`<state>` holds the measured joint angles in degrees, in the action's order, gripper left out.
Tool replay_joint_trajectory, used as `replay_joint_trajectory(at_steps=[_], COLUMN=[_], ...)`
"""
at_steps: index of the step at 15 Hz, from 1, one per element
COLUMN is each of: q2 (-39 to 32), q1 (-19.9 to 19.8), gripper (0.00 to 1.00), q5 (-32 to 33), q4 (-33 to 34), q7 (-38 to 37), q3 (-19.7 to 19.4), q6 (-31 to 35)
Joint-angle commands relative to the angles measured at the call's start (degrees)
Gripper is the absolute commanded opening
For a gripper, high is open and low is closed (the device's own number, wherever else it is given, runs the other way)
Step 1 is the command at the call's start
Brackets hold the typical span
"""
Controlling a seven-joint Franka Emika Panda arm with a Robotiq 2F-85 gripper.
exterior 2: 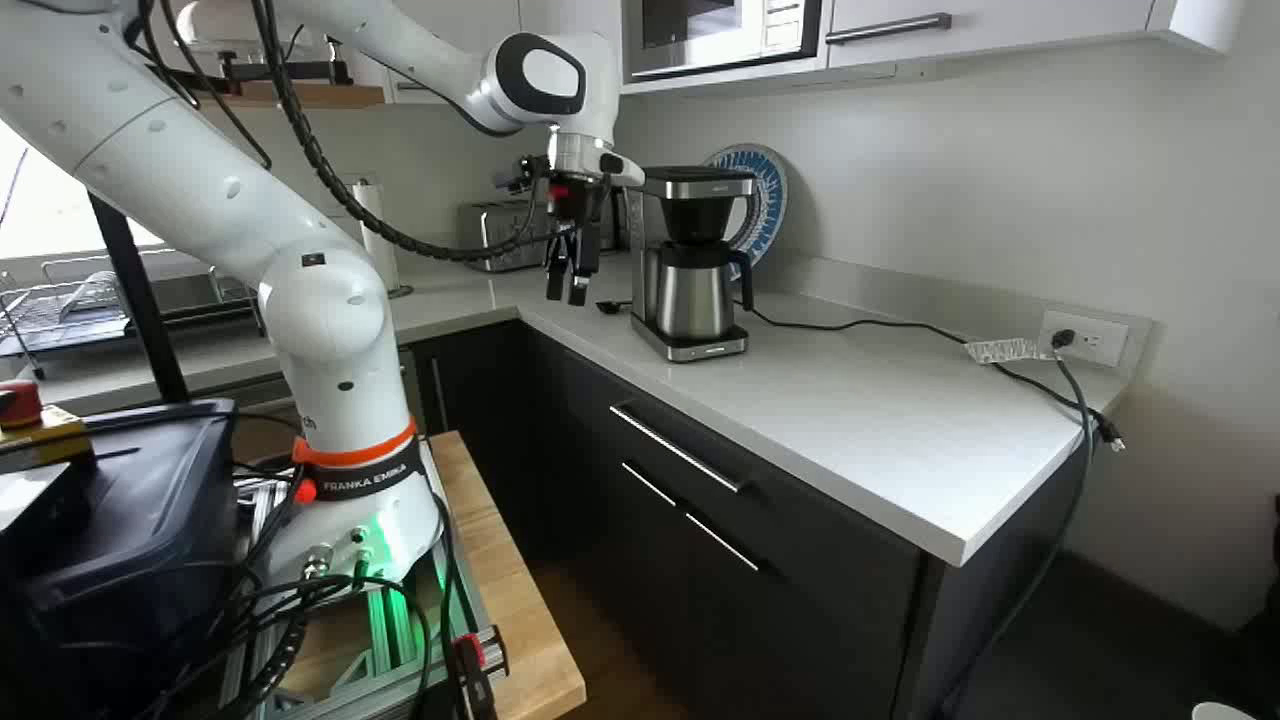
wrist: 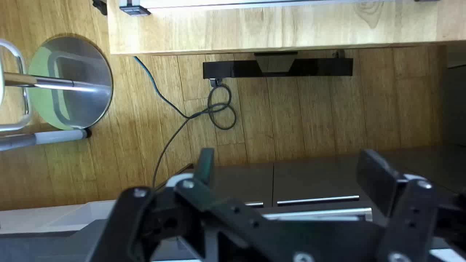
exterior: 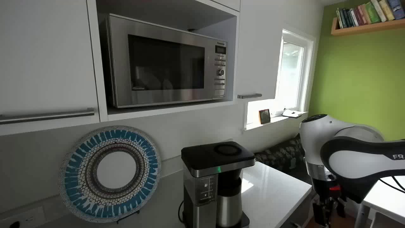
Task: Open the top right drawer, remove the spoon from the drawer and put it on the counter
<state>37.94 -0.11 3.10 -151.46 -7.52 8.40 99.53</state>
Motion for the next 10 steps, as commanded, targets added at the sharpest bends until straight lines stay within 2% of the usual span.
replay_joint_trajectory(at_steps=[1,6,8,10], q2=[-0.1,-0.1,-7.8,-12.2], q1=[1.0,1.0,-0.6,-1.6], gripper=[1.00,1.00,1.00,1.00], q5=[0.5,0.5,-1.3,-2.6], q4=[0.1,0.1,3.3,4.6], q7=[-0.5,-0.5,-1.7,-2.9], q3=[-0.9,-0.9,-2.4,-3.7], q6=[-0.2,-0.2,-0.8,-0.3])
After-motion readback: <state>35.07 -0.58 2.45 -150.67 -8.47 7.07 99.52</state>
